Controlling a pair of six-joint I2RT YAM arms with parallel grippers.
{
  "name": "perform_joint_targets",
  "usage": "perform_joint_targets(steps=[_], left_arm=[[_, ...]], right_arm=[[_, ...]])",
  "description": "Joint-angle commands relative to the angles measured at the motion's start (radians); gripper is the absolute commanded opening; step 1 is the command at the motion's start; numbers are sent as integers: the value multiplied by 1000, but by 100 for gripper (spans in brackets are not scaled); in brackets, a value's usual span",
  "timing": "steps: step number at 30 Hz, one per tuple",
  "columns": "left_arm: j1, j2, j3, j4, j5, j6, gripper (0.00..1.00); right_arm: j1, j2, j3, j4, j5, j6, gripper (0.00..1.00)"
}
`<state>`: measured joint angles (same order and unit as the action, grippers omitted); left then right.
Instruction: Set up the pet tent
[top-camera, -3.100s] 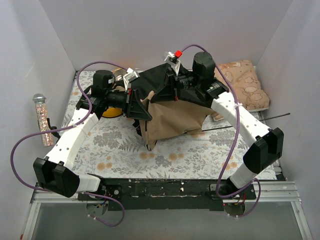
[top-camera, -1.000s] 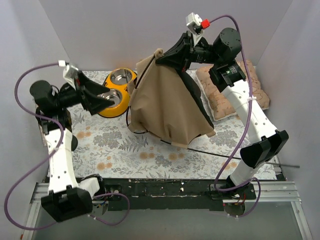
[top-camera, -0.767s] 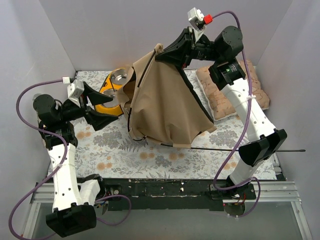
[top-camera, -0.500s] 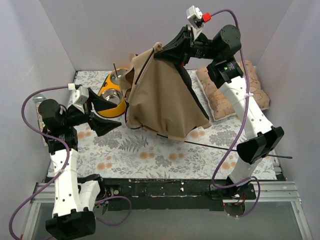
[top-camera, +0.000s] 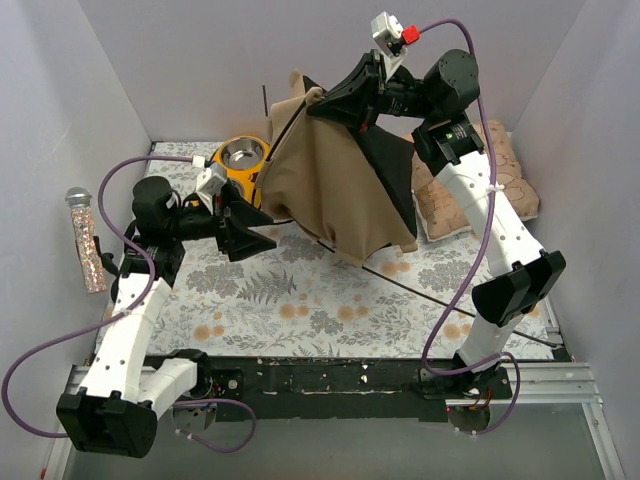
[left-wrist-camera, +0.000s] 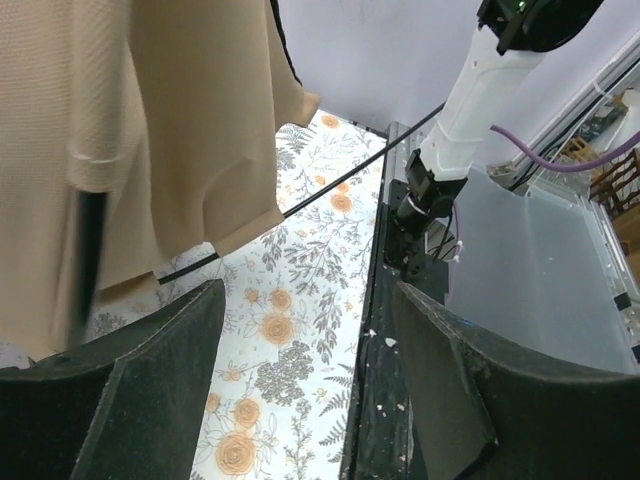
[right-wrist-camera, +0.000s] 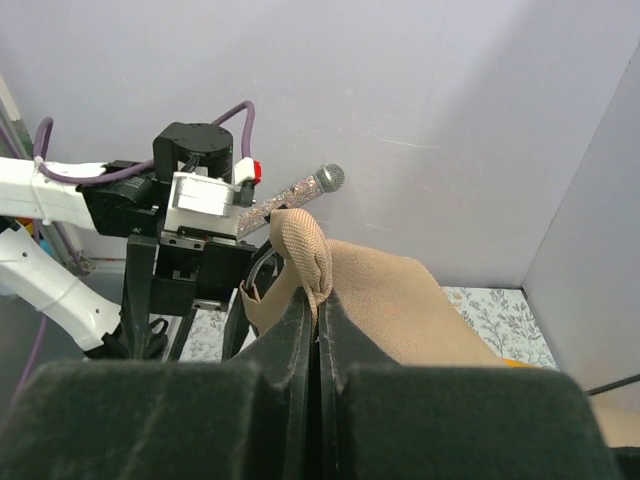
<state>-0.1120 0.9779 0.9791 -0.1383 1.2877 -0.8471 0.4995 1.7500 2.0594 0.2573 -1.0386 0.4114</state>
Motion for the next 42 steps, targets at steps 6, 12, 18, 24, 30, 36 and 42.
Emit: perform_joint_targets(steps=[6,12,18,24,30,36,42], left_arm=[[110,-102,205,-130,45,-71,66],[222,-58,225,-401,82,204,74],[155,5,282,-656,185,442,70],[37,-33,205,-528,128,321,61],[-18,-15,179,-377,42,162,23],[-31,70,250,-160,-4,-230,0],[-29,116,224,69,-93,-656,0]], right_arm=[[8,-66,-33,80,-18,-28,1],[8,-63,-21,91,-31,-6,1],[11,-35,13,83,-38,1,1],[14,-26,16,89,-37,3,1],[22,-15,16,89,-31,0,1],[16,62,77,51,32,-83,27],[-70,65,42,-43,495,-399,69]])
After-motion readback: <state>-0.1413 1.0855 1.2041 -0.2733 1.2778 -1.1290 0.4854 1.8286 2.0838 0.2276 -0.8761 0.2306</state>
